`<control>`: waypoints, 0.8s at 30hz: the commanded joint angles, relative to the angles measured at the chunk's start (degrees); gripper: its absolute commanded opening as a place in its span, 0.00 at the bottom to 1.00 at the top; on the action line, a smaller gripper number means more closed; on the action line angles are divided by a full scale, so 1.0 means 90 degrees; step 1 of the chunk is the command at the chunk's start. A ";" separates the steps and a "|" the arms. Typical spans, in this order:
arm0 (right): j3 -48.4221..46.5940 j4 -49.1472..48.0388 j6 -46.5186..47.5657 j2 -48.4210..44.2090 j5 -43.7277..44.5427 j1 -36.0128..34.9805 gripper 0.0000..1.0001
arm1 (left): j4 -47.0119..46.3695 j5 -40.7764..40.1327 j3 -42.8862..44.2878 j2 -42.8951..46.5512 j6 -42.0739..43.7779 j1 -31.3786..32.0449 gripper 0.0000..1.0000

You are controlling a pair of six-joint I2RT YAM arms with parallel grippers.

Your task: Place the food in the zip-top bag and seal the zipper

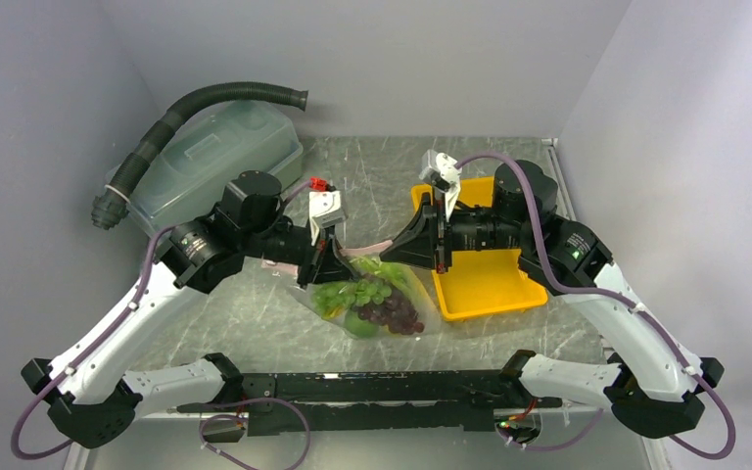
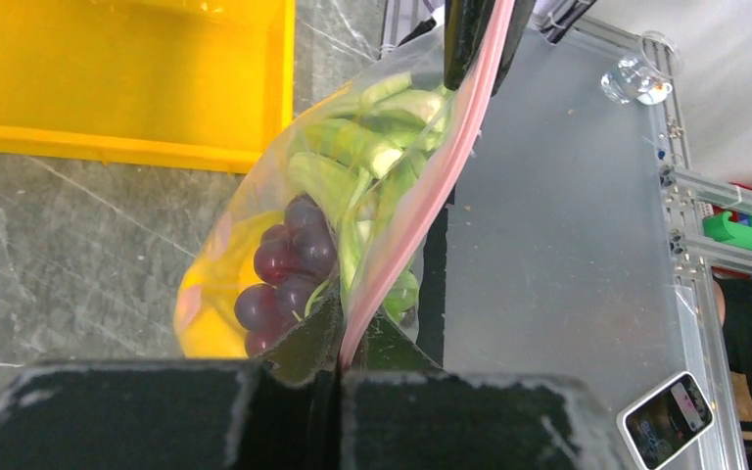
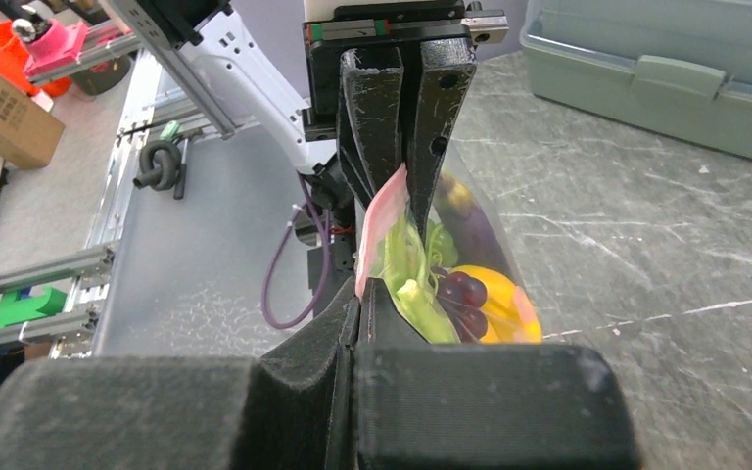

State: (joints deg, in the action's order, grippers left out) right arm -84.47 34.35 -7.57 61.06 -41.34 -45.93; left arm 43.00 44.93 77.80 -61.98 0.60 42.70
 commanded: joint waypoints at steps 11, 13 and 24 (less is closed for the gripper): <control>0.0010 0.0015 0.0195 -0.0673 0.2710 0.0006 0.49 | -0.0209 -0.2106 0.0272 0.0000 -0.0242 -0.0014 0.00; 0.0109 0.0075 0.0258 -0.0812 0.3126 0.0002 0.56 | -0.0231 -0.2542 0.0307 0.0001 -0.0243 -0.0008 0.00; 0.0966 0.0036 0.0359 -0.1469 0.4374 0.0005 0.62 | -0.0578 -0.5058 0.0652 -0.0634 0.0304 -0.0008 0.00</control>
State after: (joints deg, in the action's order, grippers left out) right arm -78.61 35.79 -4.93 49.30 -6.66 -45.93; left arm 46.24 10.00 79.81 -66.32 0.30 42.72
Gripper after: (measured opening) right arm 0.615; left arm 0.014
